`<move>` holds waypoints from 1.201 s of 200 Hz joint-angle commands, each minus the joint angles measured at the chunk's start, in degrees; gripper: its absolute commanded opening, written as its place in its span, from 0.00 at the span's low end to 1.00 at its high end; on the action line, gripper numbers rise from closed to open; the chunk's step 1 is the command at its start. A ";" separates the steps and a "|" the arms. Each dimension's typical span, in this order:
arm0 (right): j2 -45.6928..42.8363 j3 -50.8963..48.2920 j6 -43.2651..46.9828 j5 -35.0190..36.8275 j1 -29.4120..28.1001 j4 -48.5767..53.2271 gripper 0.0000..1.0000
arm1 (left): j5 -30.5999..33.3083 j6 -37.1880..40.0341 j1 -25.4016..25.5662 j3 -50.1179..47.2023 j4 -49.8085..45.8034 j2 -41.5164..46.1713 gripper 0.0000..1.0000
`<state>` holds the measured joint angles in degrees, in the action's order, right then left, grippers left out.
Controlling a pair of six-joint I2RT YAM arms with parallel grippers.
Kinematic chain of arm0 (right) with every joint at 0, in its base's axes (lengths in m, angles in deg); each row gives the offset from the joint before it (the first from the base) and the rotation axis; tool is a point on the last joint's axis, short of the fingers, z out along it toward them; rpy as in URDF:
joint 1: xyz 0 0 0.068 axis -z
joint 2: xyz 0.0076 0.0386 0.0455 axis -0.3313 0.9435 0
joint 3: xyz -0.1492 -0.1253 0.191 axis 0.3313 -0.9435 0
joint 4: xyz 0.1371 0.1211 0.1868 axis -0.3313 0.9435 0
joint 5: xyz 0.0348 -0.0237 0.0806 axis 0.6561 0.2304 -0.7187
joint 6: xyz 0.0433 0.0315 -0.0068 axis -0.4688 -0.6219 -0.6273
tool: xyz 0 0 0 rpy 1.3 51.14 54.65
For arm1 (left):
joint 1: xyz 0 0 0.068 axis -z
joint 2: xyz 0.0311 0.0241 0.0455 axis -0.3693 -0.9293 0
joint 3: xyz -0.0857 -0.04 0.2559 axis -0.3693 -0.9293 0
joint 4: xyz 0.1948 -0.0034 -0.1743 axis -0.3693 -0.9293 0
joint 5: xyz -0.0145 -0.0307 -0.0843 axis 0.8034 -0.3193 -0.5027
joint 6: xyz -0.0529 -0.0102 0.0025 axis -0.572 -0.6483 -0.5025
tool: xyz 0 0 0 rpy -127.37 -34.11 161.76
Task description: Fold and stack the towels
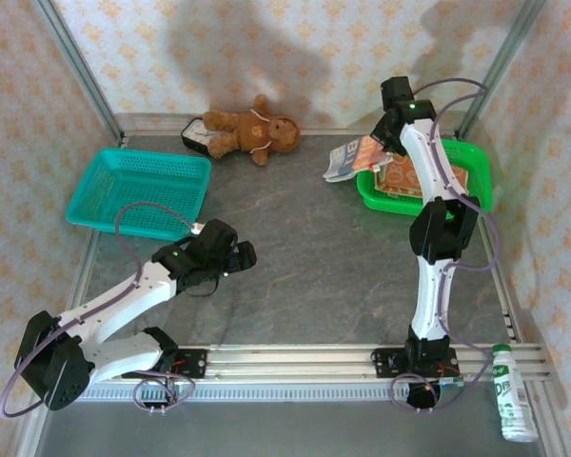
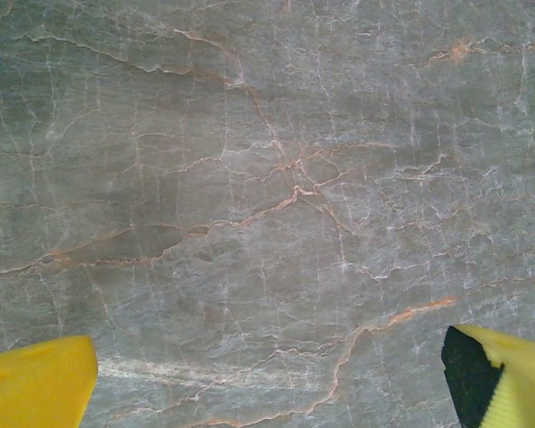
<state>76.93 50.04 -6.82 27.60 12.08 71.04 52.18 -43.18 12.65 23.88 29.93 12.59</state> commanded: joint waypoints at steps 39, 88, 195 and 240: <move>-6.89 -0.35 4.71 1.82 4.97 2.90 0.00 | 0.90 0.06 -0.58 1.91 -0.01 -1.12 1.00; -7.68 -2.80 8.45 1.74 8.80 2.86 0.00 | 0.47 0.57 -0.57 2.93 -0.11 -1.73 1.00; -0.35 -3.75 11.95 0.34 10.34 1.13 0.00 | 1.05 0.93 -0.58 4.02 -1.33 -1.91 1.00; 0.53 -1.96 12.82 3.37 10.42 2.17 0.00 | 1.15 0.80 -0.66 4.12 -1.54 -1.93 1.00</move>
<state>77.82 45.52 4.57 27.54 22.40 72.59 51.98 -43.00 12.65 26.15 29.91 10.36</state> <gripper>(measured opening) 0.041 0.998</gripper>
